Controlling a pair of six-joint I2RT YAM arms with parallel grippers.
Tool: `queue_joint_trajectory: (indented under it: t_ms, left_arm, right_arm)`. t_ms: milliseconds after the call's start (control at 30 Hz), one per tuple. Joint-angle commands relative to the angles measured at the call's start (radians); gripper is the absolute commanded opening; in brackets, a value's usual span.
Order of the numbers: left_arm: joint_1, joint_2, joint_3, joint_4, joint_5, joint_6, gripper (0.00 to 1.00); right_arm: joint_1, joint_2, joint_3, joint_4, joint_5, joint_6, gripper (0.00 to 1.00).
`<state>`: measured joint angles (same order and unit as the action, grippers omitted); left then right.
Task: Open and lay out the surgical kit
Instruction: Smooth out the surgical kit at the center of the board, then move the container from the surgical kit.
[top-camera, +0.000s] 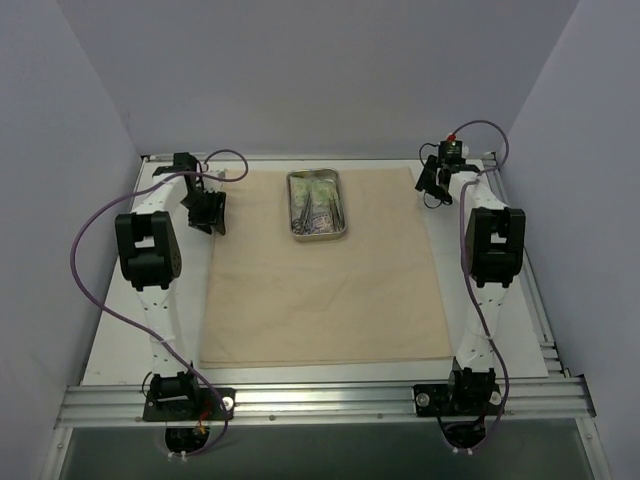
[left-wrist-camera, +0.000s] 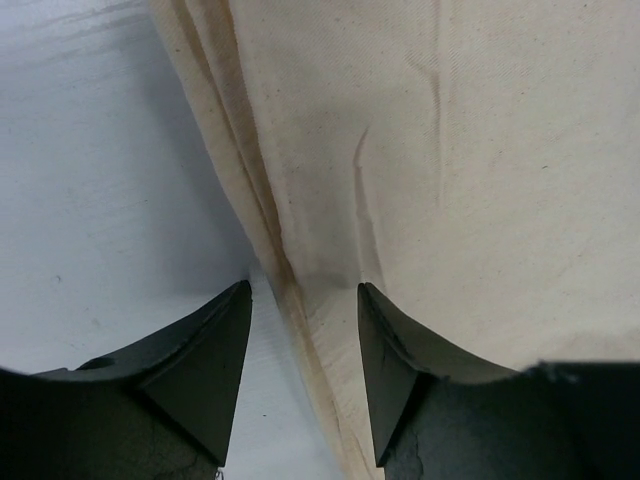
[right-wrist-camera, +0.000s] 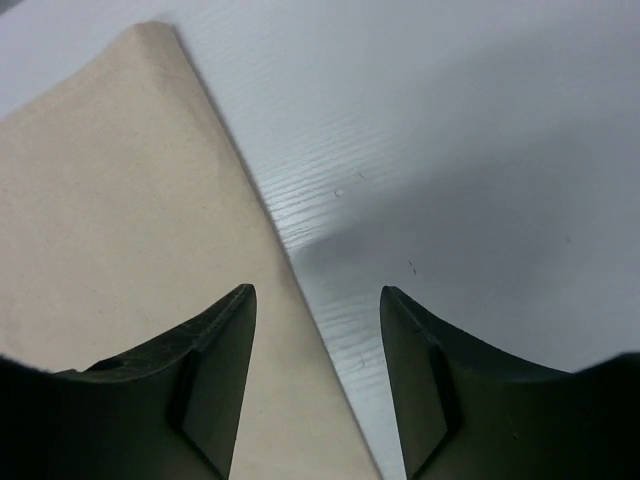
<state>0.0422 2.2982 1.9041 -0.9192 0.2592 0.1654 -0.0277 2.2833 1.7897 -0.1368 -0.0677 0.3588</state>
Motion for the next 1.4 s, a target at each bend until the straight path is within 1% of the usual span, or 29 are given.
queue_joint_trajectory:
  t_ms: [0,33,100,200,267,367,467,667,867,1000,1033,1133,1200,1267,1367]
  left_arm:
    - [0.016,-0.058,0.01,0.017,-0.008,0.039,0.56]
    - [0.018,-0.068,0.007,0.016,-0.008,0.039,0.56]
    - [0.025,-0.106,-0.002,0.017,-0.006,0.04,0.58]
    - [0.027,-0.155,-0.033,0.02,-0.014,0.052,0.58]
    - [0.03,-0.175,-0.054,0.016,-0.018,0.062,0.59]
    - [0.028,-0.213,-0.088,0.011,-0.015,0.071,0.59]
    - [0.03,-0.23,-0.12,0.014,-0.009,0.075,0.59]
    - [0.03,-0.224,-0.134,0.014,0.003,0.072,0.59]
    - [0.03,-0.209,-0.128,0.009,0.011,0.074,0.59]
    - [0.03,-0.203,-0.128,0.008,0.012,0.074,0.59]
    - [0.03,-0.201,-0.128,0.006,0.014,0.074,0.59]
    - [0.03,-0.197,-0.128,0.0,0.015,0.074,0.59]
    - [0.03,-0.201,-0.126,0.002,0.02,0.074,0.59]
    - [0.03,-0.207,-0.126,0.002,0.022,0.075,0.59]
    - [0.03,-0.214,-0.123,0.0,0.026,0.077,0.59]
  right_arm:
    - [0.08,-0.185,-0.001,-0.052,0.138,-0.043,0.5]
    - [0.131,-0.224,-0.01,-0.049,0.164,-0.05,0.52]
    - [0.188,-0.263,-0.042,-0.026,0.163,-0.066,0.53]
    - [0.282,-0.26,-0.05,-0.006,0.109,-0.073,0.53]
    - [0.336,-0.219,-0.009,-0.027,0.094,-0.077,0.51]
    - [0.385,-0.147,0.069,-0.053,0.1,-0.084,0.48]
    - [0.413,-0.064,0.137,-0.07,0.089,-0.081,0.44]
    - [0.433,0.042,0.256,-0.115,0.1,-0.078,0.37]
    - [0.436,0.094,0.261,-0.119,0.086,-0.086,0.29]
    - [0.437,0.085,0.235,-0.119,0.082,-0.092,0.22]
    - [0.436,0.079,0.229,-0.119,0.082,-0.093,0.18]
    - [0.439,0.05,0.208,-0.116,0.082,-0.083,0.1]
    - [0.445,0.021,0.188,-0.109,0.085,-0.072,0.07]
    - [0.449,-0.013,0.149,-0.092,0.085,-0.057,0.01]
    - [0.453,-0.053,0.099,-0.078,0.083,-0.043,0.0]
